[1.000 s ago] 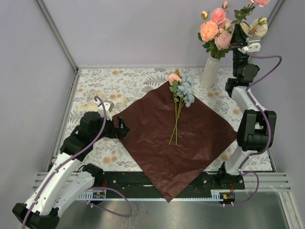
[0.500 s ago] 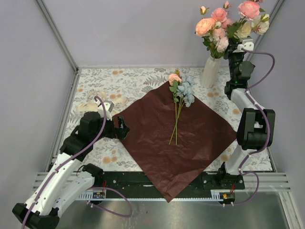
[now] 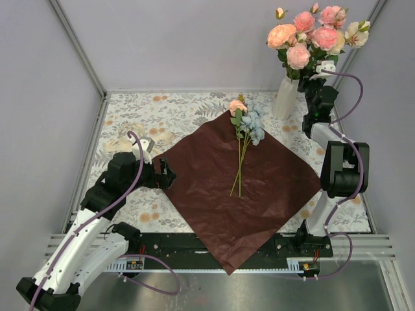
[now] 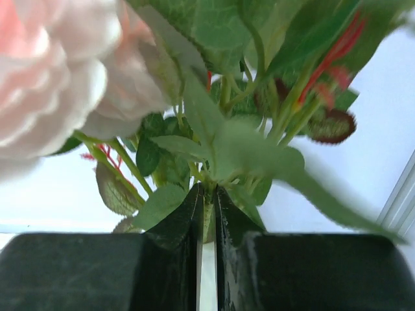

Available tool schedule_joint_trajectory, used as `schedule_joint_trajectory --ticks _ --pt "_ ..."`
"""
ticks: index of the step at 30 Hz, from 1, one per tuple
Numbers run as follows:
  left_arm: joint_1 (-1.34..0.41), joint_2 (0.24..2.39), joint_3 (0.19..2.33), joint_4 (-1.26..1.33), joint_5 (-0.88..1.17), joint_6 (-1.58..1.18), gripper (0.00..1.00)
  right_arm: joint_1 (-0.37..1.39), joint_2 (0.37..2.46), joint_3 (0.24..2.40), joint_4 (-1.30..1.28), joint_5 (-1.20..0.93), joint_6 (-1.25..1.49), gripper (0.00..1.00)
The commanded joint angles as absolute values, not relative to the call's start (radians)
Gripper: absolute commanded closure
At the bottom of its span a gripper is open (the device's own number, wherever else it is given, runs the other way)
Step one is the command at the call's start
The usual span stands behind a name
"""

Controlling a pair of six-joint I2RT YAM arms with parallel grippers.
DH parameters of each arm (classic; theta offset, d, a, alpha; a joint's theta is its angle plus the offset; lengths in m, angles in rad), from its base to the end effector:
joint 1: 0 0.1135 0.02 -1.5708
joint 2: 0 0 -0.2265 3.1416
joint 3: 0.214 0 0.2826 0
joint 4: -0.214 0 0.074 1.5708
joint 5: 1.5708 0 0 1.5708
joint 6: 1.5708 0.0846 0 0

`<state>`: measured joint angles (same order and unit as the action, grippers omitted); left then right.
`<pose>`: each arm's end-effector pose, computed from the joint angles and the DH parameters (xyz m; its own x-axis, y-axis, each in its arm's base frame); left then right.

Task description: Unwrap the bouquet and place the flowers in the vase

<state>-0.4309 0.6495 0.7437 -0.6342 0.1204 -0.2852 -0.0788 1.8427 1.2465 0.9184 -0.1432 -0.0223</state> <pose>0.2178 -0.1113 0.2550 -0.5913 -0.0356 -0.8057 0.3563 0.8847 -0.3006 0.4921 -0.0267 0.2762 0.3169 -0.0472 -0.9473 -0.0500 0.9965 -0.0663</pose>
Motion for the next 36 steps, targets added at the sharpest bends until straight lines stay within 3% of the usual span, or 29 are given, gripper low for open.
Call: schedule_joint_trajectory --ticks 1,6,15,19,25,36 --pt "-0.434 0.635 0.752 -0.591 0.118 -0.281 0.01 -0.083 1.87 1.227 0.873 -0.169 0.041 1.0" --pt "-0.434 0.635 0.753 -0.591 0.127 -0.278 0.01 -0.077 1.845 1.218 0.819 -0.19 0.049 0.93" --pt "-0.434 0.629 0.756 -0.592 0.129 -0.276 0.01 -0.075 1.665 1.167 0.629 -0.153 0.136 0.6" --pt "-0.434 0.621 0.756 -0.595 0.141 -0.278 0.01 -0.071 1.592 1.161 0.487 -0.172 0.166 0.52" --pt "-0.434 0.6 0.756 -0.595 0.146 -0.281 0.01 -0.064 1.485 1.161 0.226 -0.135 0.254 0.49" --pt "-0.434 0.577 0.753 -0.595 0.147 -0.284 0.01 -0.029 1.261 1.013 -0.064 -0.115 0.613 0.54"
